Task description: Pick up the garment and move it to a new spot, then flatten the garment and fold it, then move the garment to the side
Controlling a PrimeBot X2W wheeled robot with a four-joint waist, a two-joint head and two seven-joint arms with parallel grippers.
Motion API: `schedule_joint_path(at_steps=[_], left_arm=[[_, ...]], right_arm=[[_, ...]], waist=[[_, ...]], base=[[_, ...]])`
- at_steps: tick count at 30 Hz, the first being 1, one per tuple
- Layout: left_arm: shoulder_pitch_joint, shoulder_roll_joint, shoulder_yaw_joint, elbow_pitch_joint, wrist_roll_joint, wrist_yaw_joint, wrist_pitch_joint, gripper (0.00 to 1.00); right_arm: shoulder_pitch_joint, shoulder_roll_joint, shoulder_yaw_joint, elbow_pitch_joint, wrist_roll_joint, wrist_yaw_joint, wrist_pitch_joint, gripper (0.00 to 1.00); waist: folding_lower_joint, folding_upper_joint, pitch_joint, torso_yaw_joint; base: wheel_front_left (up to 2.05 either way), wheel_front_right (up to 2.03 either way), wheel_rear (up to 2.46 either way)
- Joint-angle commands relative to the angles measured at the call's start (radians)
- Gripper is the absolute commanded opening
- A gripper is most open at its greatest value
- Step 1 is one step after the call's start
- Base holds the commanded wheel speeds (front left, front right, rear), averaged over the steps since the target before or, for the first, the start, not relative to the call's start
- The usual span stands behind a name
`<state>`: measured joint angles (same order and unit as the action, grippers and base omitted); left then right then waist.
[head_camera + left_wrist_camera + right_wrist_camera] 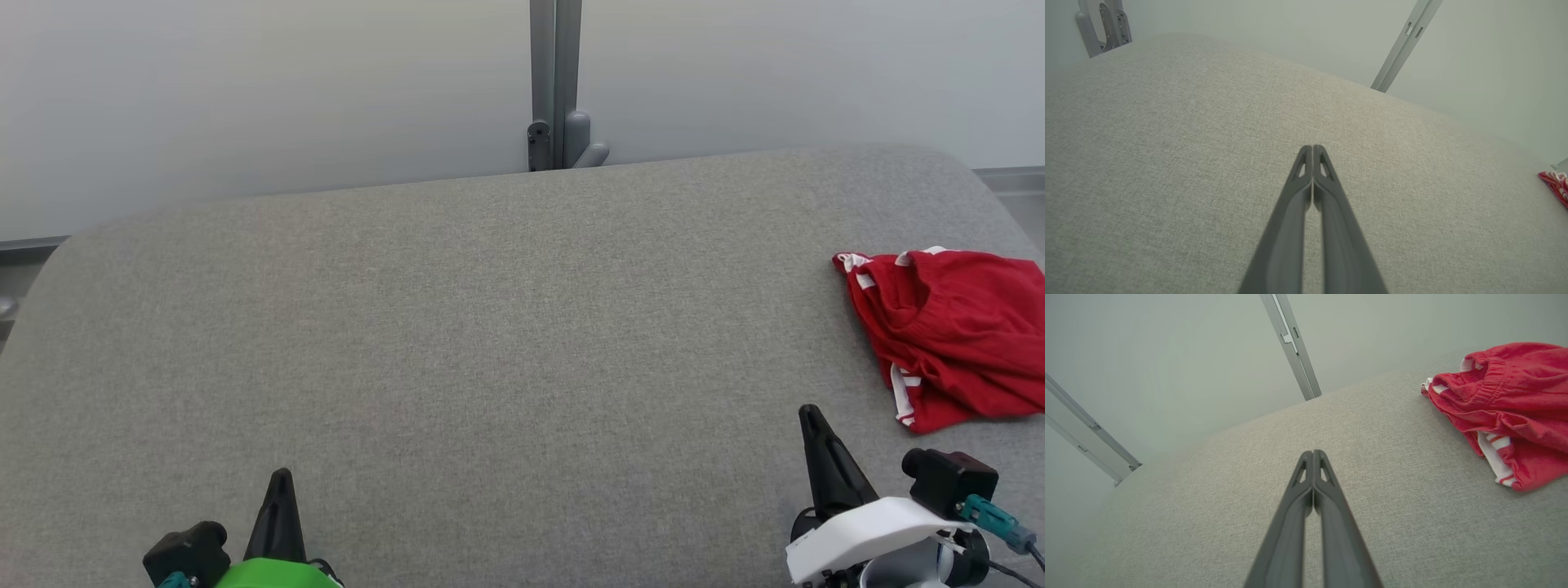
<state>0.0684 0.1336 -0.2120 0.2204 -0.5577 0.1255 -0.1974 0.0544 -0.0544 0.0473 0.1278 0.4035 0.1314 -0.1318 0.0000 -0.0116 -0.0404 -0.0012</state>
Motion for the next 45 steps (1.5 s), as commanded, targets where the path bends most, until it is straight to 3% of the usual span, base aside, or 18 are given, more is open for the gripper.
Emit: schedule_joint_path(at_steps=[1, 17, 45], left_arm=[[-0.037, -0.001, 0.016, -0.01, -0.038, -0.01, 0.009, 0.0], [-0.079, -0.016, 0.08, 0.005, -0.278, -0.069, 0.074, 0.0], [-0.127, -0.039, 0.163, 0.017, -0.577, -0.141, 0.158, 0.0]], right_arm=[[-0.032, -0.009, -0.006, -0.008, 0.049, 0.0, 0.006, 0.0], [-0.064, -0.021, -0.027, 0.02, 0.335, 0.0, 0.048, 0.0], [-0.103, -0.03, -0.064, 0.056, 0.686, 0.0, 0.109, 0.0]], waist=[[0.0, 0.0013, 0.001, 0.0], [0.0, 0.0028, 0.007, 0.0], [0.0, 0.0054, 0.018, 0.0]], base=[[0.0, 0.0, 0.0], [0.0, 0.0, 0.0], [0.0, 0.0, 0.0]])
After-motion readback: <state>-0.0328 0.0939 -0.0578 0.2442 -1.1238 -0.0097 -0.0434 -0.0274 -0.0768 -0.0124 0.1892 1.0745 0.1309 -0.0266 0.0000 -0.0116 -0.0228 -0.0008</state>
